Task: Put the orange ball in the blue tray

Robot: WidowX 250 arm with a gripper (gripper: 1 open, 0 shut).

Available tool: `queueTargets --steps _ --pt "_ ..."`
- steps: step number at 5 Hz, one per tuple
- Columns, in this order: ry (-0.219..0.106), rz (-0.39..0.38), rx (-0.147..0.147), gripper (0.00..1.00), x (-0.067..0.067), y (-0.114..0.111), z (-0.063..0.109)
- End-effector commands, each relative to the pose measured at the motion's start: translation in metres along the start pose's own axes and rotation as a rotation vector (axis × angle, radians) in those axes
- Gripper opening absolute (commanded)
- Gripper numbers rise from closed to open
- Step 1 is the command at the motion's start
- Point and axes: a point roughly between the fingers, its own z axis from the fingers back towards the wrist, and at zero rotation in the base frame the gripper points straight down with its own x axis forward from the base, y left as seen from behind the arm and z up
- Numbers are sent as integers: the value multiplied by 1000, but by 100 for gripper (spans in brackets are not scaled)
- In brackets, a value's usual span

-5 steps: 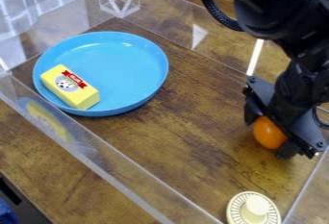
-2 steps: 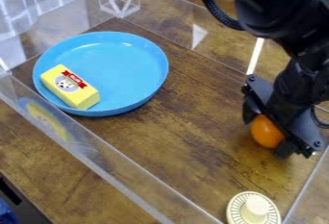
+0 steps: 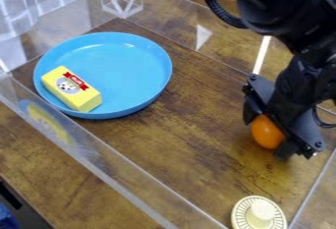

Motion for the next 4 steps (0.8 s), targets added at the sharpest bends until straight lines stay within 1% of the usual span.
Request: queueTargets --steps 1,4 --pt "-7 29 13 0 2 19 7" --pt "14 25 23 0 -1 27 9"
